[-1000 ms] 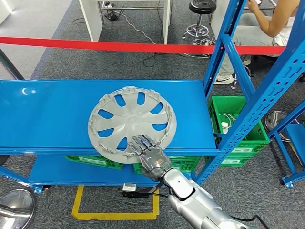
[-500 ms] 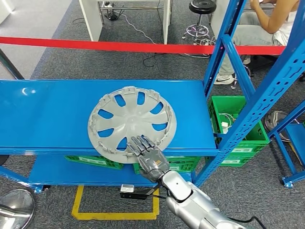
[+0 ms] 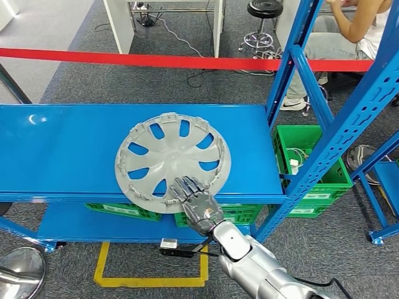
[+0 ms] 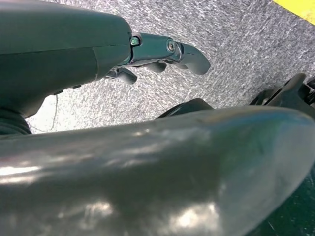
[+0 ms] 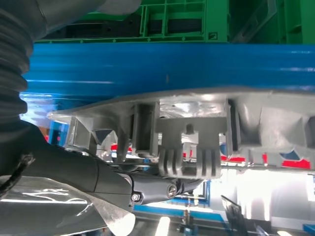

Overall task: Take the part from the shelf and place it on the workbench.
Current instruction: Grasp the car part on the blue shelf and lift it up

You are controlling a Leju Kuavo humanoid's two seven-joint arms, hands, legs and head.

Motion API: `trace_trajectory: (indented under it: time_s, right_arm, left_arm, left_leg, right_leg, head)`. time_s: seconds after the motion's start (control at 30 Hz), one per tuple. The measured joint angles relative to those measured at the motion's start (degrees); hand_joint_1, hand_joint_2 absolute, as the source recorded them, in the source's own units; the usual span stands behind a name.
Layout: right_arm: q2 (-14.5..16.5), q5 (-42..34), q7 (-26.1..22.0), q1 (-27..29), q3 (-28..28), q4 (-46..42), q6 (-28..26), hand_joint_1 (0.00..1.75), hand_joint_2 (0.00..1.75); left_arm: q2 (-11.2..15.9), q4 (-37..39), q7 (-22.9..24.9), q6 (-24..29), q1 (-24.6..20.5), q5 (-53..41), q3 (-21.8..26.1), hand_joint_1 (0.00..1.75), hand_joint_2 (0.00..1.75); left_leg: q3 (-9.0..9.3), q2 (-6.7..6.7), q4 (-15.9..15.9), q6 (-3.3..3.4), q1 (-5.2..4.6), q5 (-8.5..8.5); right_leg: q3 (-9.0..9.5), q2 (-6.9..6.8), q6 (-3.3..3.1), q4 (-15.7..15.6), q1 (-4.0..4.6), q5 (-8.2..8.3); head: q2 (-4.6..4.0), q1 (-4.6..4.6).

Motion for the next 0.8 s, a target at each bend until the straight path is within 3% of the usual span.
trace_trajectory:
  time_s: [0.13,0.17,0.27,0.3,0.5,0.8]
  right_arm:
    - [0.1,0.3,0.1,-0.3,-0.1,0.9,-0.3,0.03,1.75]
    - [0.1,0.4,0.2,-0.4,-0.1,1.0,-0.3,0.29,1.75]
    - [0.3,1.0,0.4,-0.5,-0.3,1.5,-0.4,1.57,1.75]
    - [0.4,1.3,0.6,-0.5,-0.3,1.6,-0.6,1.75,1.75]
    - [0.9,2.1,0.8,-0.6,-0.3,1.9,-2.3,1.75,1.75]
    - [0.9,2.7,0.2,-0.4,-0.4,1.3,-4.4,1.75,1.75]
  left_arm:
    - [0.0,0.0,0.0,0.0,-0.1,0.0,0.0,0.0,0.0]
    - [0.0,0.0,-0.1,0.0,-0.1,0.0,0.0,0.0,0.0]
    - [0.1,0.0,-1.1,0.1,-0.1,0.0,-0.2,0.0,0.0]
    - [0.2,0.0,-1.6,0.2,-0.1,0.0,-0.3,0.0,0.0]
    - [1.2,0.0,-3.5,0.2,0.0,0.0,-1.0,0.0,0.0]
    - [1.0,0.0,-0.5,0.6,0.0,0.8,-1.4,0.0,0.0]
  left_leg:
    - [0.0,0.0,0.0,0.0,0.0,0.0]
    - [0.0,0.0,0.0,0.0,0.0,0.0]
    - [0.0,0.0,0.0,0.0,0.0,0.0]
    - [0.0,0.0,0.0,0.0,0.0,0.0]
    - [0.0,0.0,0.0,0.0,0.0,0.0]
    - [0.0,0.0,0.0,0.0,-0.01,0.0]
  right_leg:
    - [0.0,0.0,0.0,0.0,0.0,0.0]
    - [0.0,0.0,0.0,0.0,0.0,0.0]
    - [0.0,0.0,0.0,0.0,0.0,0.0]
    - [0.0,0.0,0.0,0.0,0.0,0.0]
    - [0.0,0.0,0.0,0.0,0.0,0.0]
    - [0.01,0.0,0.0,0.0,0.0,0.0]
  head:
    - [0.0,0.01]
    - [0.0,0.0]
    - [-0.01,-0.01]
    - [-0.01,0.0]
    - [0.0,-0.01]
    - [-0.01,0.0]
